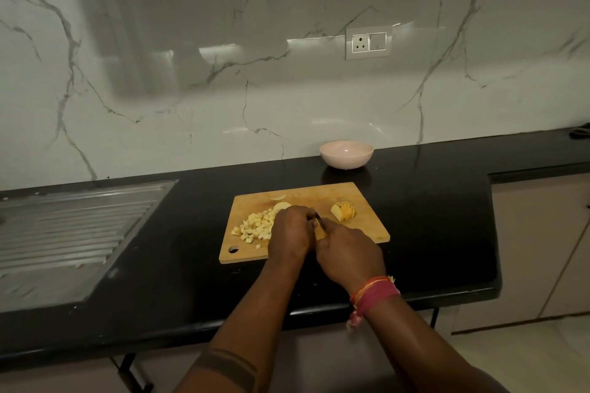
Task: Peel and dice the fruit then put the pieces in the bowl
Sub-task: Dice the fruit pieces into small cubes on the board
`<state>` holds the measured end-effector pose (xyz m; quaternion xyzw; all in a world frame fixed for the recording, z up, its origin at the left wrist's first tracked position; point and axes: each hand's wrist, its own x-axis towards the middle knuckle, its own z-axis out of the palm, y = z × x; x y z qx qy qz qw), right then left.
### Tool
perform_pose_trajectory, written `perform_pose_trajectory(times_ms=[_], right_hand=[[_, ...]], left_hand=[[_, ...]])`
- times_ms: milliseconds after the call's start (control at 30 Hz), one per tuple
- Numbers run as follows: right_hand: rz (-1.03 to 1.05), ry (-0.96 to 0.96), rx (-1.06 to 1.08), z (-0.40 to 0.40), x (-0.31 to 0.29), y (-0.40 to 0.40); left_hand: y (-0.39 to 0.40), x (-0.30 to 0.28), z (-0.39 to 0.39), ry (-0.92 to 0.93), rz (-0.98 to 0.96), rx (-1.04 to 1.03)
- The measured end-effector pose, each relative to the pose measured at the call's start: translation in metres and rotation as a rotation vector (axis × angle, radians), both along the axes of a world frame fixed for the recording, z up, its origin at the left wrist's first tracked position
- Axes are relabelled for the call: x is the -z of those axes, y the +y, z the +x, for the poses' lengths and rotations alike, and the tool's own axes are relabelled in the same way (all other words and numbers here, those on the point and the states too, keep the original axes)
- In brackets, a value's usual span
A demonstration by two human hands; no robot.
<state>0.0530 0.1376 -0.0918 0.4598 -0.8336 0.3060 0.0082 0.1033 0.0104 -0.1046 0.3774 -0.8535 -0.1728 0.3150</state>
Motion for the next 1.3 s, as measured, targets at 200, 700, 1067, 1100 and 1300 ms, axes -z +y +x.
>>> perform_pose_trajectory(times_ms=[200, 700, 1067, 1100, 1300], right_hand=[[0.055, 0.026, -0.051, -0.003, -0.003, -0.004], [0.054, 0.076, -0.080, 0.000, 0.006, 0.033], [-0.085, -0.024, -0.035, 0.001, 0.004, 0.039], [-0.086, -0.017, -0.036, 0.000, 0.003, 0.038], [-0.044, -0.022, -0.053, 0.004, -0.003, 0.021]], left_hand=[[0.003, -0.003, 0.001, 0.017, 0.016, 0.005], [0.005, -0.003, -0.003, -0.194, -0.068, 0.042], [0.001, -0.003, -0.001, 0.009, 0.060, -0.018], [0.000, -0.002, -0.001, 0.028, 0.081, -0.024], [-0.002, -0.001, -0.001, 0.097, 0.159, -0.047]])
